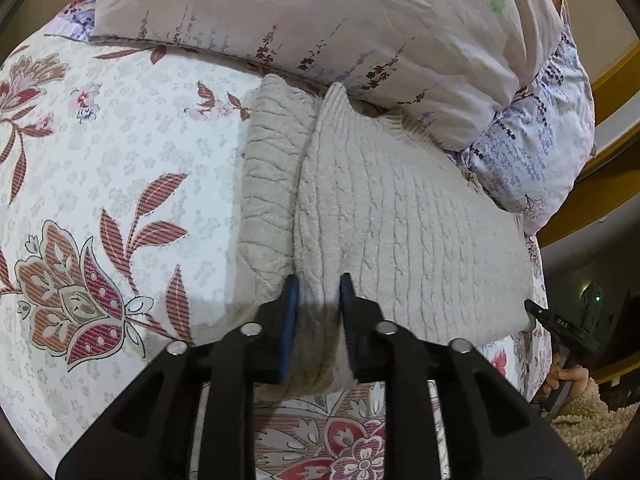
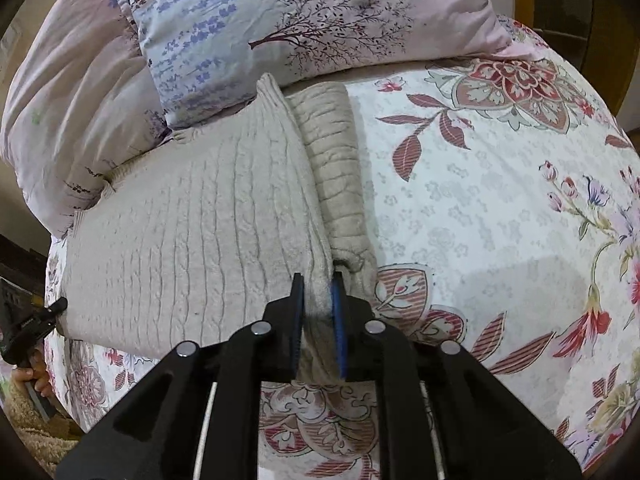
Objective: Fold small clothes
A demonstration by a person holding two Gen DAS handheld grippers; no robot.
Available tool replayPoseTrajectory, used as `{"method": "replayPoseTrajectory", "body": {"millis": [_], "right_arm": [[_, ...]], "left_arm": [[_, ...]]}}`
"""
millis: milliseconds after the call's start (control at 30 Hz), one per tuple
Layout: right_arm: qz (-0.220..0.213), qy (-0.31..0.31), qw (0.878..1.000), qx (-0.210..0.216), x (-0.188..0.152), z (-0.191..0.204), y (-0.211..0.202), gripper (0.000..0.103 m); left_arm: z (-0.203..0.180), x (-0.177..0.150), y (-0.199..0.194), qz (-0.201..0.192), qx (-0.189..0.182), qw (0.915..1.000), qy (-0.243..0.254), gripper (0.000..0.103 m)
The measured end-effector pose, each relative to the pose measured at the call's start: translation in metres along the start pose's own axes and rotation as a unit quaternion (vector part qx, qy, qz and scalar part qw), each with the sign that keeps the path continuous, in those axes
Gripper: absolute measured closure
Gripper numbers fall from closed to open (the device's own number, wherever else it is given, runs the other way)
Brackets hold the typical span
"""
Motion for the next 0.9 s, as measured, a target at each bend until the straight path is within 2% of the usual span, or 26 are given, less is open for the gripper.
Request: {"method": "replayPoseTrajectory", "body": {"millis": [67,100,133,167,233,300,367,467,567,700,800,900], "right_arm": [[-0.01,-0.002,1.0,-0.006,0.004,0.004,-0.005,0.077],[-0.02,-0.008,1.0,-0.016,0.008,0.007,-0.008,0.068],[-0.033,-0.016,0.999,-0.028,0.011,0.011,-0.013,0.059],[-0.053,-0.03,0.997,-0.041,0.015,0.018,-0.02,0.056],[-0.078,-0.053,0.995,-0.042,0.021,0.031,-0.028,0.053],[-0.08,-0.075,0.994,-0.026,0.025,0.046,-0.026,0.051],[-0.069,-0.089,0.994,-0.015,0.028,0.057,-0.016,0.051],[-0.052,-0.094,0.994,-0.006,0.03,0.067,-0.001,0.051],[-0.04,-0.102,0.994,-0.015,0.028,0.072,0.01,0.048],[-0.028,-0.119,0.992,-0.036,0.022,0.074,0.022,0.043],[-0.025,-0.158,0.985,-0.069,0.018,0.085,0.03,0.038],[-0.025,-0.198,0.974,-0.107,0.014,0.099,0.04,0.031]], "left_arm": [[-0.005,0.002,-0.004,-0.006,0.004,1.0,0.005,0.06],[-0.008,0.003,-0.008,-0.015,0.004,0.9999,0.007,0.056],[-0.011,0.005,-0.012,-0.026,0.007,0.9996,0.009,0.044],[-0.016,0.006,-0.016,-0.04,0.015,0.999,0.014,0.036],[-0.029,0.008,-0.024,-0.072,0.023,0.9966,0.03,0.034],[-0.044,0.008,-0.025,-0.087,0.021,0.9944,0.056,0.031],[-0.06,0.004,-0.019,-0.088,0.022,0.9918,0.09,0.026],[-0.077,-0.003,0.0,-0.067,0.033,0.9889,0.128,0.026],[-0.075,-0.003,0.015,-0.05,0.048,0.9894,0.128,0.026],[-0.06,-0.003,0.029,-0.029,0.058,0.9929,0.1,0.026],[-0.055,-0.006,0.029,-0.033,0.046,0.9937,0.096,0.024],[-0.057,-0.007,0.031,-0.034,0.037,0.9936,0.101,0.015]]}}
Point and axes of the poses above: each gripper's, at about its wrist camera, not at the fingertips, and y roughly the way its jaws point, z to its left, x to its top, the point moved 3 cm from there along y, roughly the way its jaws point, and after that the axes turned 11 degrees about -y, right-handed, at the moved point
